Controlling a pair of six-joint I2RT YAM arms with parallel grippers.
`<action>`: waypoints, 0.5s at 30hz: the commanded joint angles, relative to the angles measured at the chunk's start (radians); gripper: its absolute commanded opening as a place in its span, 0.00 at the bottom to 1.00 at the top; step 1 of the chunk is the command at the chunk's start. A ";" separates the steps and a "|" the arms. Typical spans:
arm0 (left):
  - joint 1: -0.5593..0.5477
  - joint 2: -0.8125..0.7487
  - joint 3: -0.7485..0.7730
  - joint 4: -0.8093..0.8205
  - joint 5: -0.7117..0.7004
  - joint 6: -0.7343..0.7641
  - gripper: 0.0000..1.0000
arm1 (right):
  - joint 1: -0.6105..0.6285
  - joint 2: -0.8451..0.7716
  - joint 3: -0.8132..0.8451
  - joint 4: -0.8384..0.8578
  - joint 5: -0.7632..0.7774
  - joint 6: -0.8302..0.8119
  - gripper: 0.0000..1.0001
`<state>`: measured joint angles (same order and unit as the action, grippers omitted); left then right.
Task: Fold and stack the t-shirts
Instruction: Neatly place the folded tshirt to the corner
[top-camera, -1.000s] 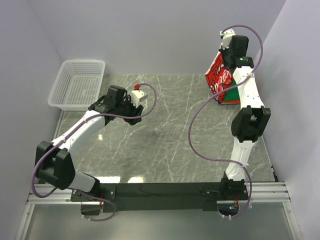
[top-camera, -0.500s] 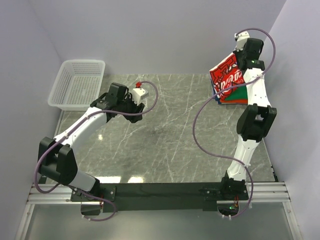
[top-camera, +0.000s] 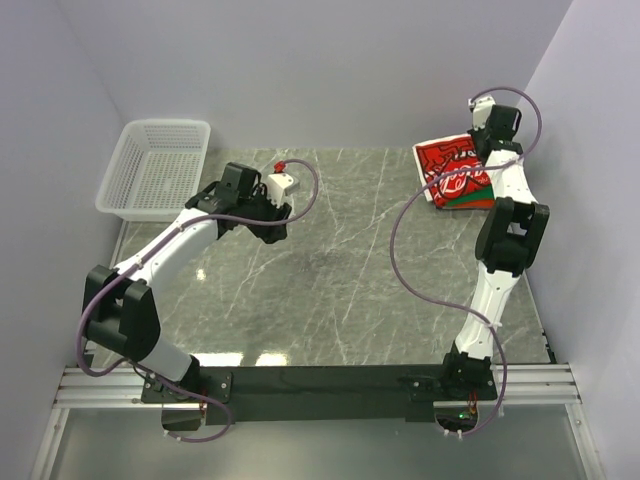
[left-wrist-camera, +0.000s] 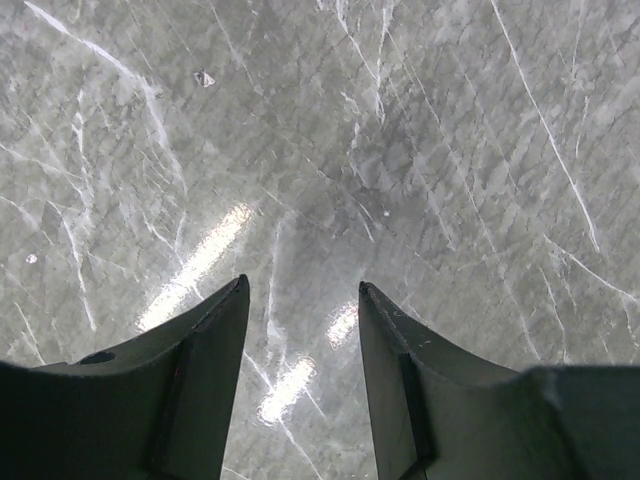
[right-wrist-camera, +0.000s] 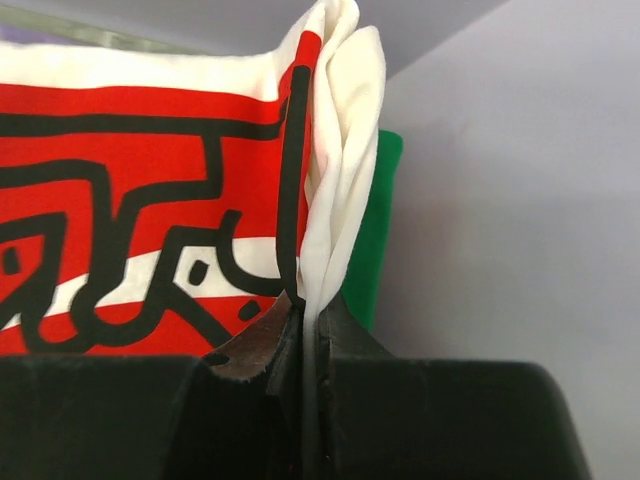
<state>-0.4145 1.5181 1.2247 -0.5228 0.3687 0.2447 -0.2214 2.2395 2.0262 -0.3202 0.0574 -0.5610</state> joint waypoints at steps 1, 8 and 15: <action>0.002 0.008 0.050 -0.005 0.016 -0.010 0.53 | -0.025 0.017 0.006 0.105 0.038 -0.033 0.00; 0.002 0.027 0.058 -0.006 0.019 -0.013 0.53 | -0.053 0.048 -0.040 0.144 0.061 -0.048 0.00; 0.002 0.031 0.073 -0.014 0.019 -0.013 0.54 | -0.062 0.088 -0.011 0.135 0.139 -0.050 0.15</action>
<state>-0.4145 1.5551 1.2461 -0.5354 0.3687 0.2443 -0.2569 2.3180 1.9873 -0.2306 0.1120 -0.5900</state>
